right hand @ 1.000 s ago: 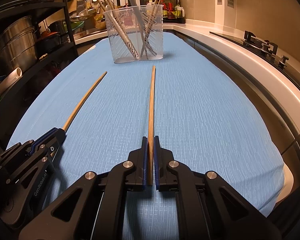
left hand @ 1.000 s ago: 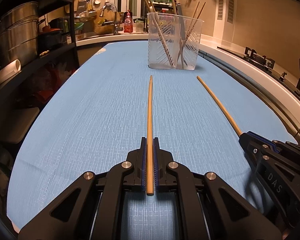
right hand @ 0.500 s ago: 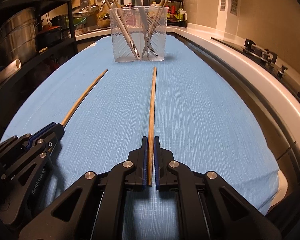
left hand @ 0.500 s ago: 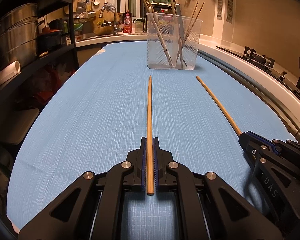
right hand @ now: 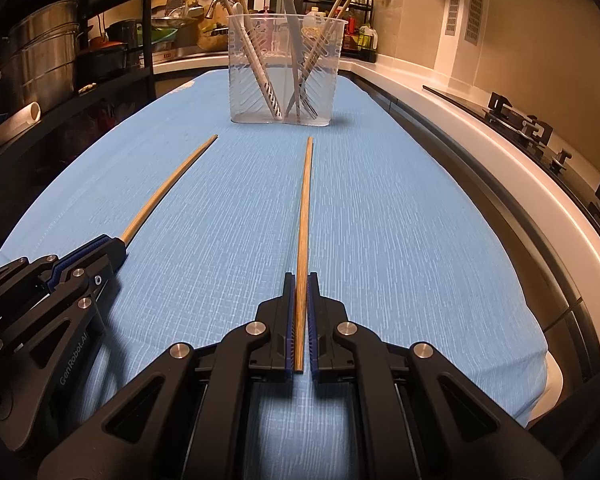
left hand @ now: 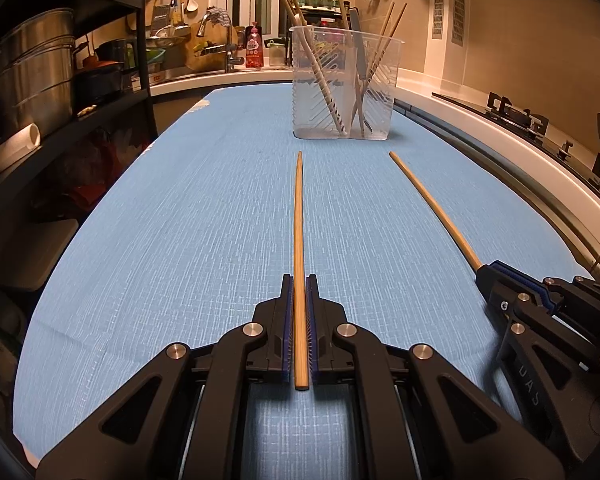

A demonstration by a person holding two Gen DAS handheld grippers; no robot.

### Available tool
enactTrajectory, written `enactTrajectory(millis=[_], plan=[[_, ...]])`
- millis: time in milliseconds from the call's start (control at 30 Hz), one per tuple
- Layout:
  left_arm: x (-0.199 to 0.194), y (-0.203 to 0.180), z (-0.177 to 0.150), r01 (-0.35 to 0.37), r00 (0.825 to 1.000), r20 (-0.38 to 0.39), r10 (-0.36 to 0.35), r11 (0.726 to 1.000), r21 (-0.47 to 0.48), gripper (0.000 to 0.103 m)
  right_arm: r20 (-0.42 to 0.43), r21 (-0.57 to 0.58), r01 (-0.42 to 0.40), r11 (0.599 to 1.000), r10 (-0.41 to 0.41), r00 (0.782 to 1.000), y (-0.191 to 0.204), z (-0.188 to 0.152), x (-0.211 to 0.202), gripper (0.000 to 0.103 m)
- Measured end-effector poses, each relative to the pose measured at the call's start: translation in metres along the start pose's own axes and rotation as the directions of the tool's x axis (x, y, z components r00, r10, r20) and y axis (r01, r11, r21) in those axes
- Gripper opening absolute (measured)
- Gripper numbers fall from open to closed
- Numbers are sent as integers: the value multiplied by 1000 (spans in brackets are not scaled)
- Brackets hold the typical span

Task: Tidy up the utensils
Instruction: 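Hold both chopsticks closed in the tools, pausing above the board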

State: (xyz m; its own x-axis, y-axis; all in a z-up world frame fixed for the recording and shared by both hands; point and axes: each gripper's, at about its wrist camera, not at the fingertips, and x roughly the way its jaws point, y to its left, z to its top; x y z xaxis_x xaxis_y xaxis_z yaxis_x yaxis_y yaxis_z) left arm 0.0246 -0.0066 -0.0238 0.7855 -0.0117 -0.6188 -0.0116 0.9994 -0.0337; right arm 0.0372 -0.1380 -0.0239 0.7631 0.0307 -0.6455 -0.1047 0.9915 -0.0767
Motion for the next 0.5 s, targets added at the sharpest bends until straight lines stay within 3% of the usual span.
enactTrajectory(millis=[500], plan=[[1, 2, 3, 19, 1000, -3, -19, 1000, -13, 6, -9, 31, -8, 999, 9, 1000, -5, 1, 0, 5]])
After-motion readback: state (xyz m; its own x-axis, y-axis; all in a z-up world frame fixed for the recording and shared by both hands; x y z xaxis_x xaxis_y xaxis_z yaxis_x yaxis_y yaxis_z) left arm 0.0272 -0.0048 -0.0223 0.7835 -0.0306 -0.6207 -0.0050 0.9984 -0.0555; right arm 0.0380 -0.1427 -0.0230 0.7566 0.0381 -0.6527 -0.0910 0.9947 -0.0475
